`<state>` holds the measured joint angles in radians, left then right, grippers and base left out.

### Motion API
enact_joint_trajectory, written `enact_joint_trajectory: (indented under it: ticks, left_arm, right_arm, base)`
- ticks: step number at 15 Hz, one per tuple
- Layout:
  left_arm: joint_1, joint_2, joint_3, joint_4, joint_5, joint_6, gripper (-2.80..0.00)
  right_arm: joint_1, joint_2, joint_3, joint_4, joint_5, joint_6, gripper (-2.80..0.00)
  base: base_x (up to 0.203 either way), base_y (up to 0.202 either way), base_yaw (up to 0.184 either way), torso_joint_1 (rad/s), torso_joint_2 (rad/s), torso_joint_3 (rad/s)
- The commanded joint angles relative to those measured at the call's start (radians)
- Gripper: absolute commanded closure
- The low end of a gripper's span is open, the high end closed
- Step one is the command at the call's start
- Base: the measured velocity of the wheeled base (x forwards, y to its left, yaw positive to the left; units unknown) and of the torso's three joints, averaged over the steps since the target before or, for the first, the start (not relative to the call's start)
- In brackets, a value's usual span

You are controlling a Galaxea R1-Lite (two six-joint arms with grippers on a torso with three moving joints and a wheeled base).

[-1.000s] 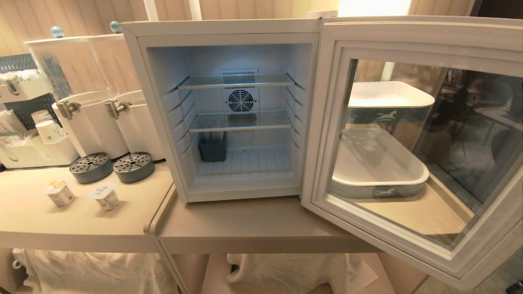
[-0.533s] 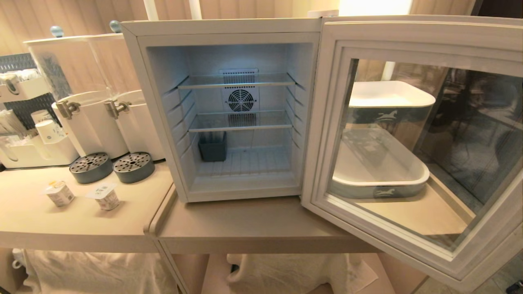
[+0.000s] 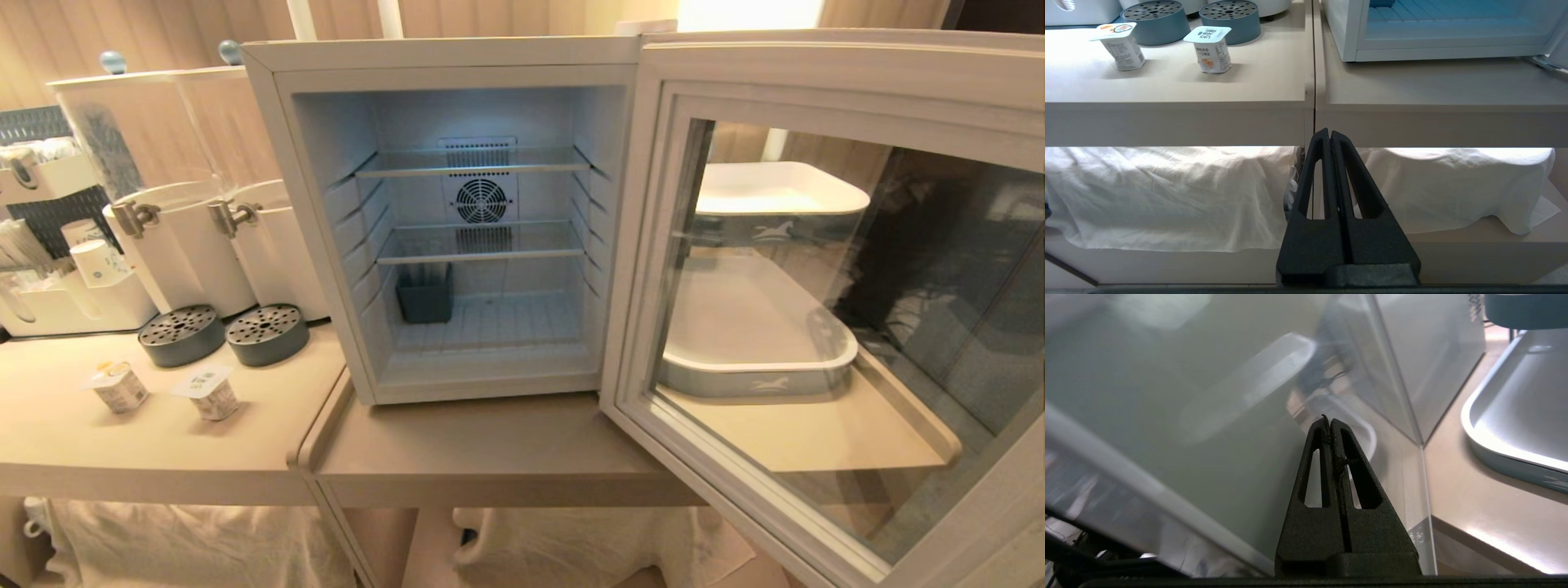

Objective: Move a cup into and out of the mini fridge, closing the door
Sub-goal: Close the freezer door

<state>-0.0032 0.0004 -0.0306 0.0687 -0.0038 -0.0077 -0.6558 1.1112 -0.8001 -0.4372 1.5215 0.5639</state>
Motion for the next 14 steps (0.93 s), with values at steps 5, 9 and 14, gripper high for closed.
enact_joint_trajectory:
  ticks: [5,9,14]
  left_arm:
    - [0.0,0.0,0.0,0.0,-0.001,-0.001,0.0]
    - [0.0,0.0,0.0,0.0,0.0,0.0,0.0]
    - [0.0,0.0,0.0,0.0,-0.001,0.0,0.0]
  right_arm:
    - [0.072,-0.351,0.056,-0.003,0.009,0.184,0.0]
    - [0.074,-0.534,0.055,-0.013,0.009,0.355,0.0]
    - [0.07,-0.468,-0.034,-0.015,0.009,0.396,0.0]
  base:
    - [0.0,0.0,0.0,0.0,0.0,0.0]
    - [0.0,0.0,0.0,0.0,0.0,0.0]
    - [0.0,0.0,0.0,0.0,0.0,0.0]
